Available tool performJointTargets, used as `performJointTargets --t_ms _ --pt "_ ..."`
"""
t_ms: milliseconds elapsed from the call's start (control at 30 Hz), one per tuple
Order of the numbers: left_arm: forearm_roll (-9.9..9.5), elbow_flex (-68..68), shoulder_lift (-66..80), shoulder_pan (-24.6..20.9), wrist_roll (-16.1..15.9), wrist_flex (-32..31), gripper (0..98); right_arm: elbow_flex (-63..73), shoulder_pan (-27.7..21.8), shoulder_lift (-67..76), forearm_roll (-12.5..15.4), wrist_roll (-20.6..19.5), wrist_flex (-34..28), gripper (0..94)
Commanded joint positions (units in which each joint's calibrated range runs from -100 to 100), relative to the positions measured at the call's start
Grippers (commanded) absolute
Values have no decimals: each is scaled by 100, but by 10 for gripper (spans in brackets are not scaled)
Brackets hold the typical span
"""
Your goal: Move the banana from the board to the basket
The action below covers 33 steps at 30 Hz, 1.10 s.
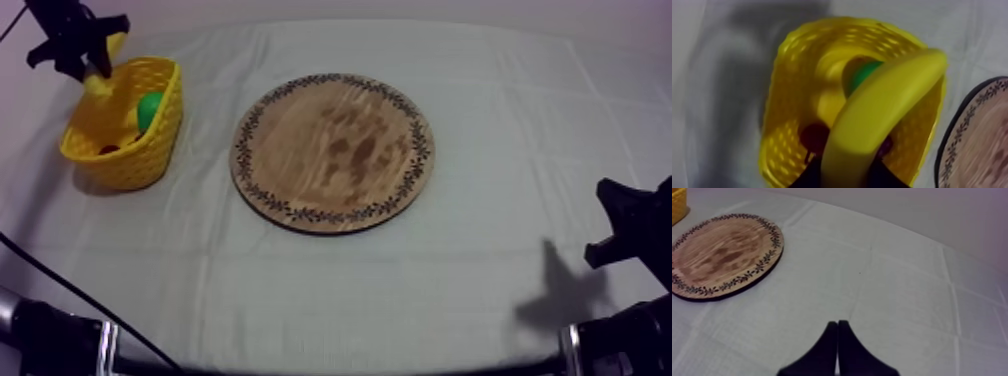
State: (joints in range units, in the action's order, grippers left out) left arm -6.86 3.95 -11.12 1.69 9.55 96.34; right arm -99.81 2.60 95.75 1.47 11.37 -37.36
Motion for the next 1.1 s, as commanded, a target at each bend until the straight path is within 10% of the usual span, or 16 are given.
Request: performJointTargets --t_ms 0,467,767,1067 --pt "-7 149 5 -17 9 0 231 3 0 0 2 -1 2 3" --pt "0 507 83 -132 -33 -40 255 3 0 0 2 -1 2 3" --pt "-34 579 206 -158 -105 -127 656 3 0 0 2 -1 2 3" --pt "-96 628 307 -198 -239 -388 683 3 0 0 2 -1 2 3"
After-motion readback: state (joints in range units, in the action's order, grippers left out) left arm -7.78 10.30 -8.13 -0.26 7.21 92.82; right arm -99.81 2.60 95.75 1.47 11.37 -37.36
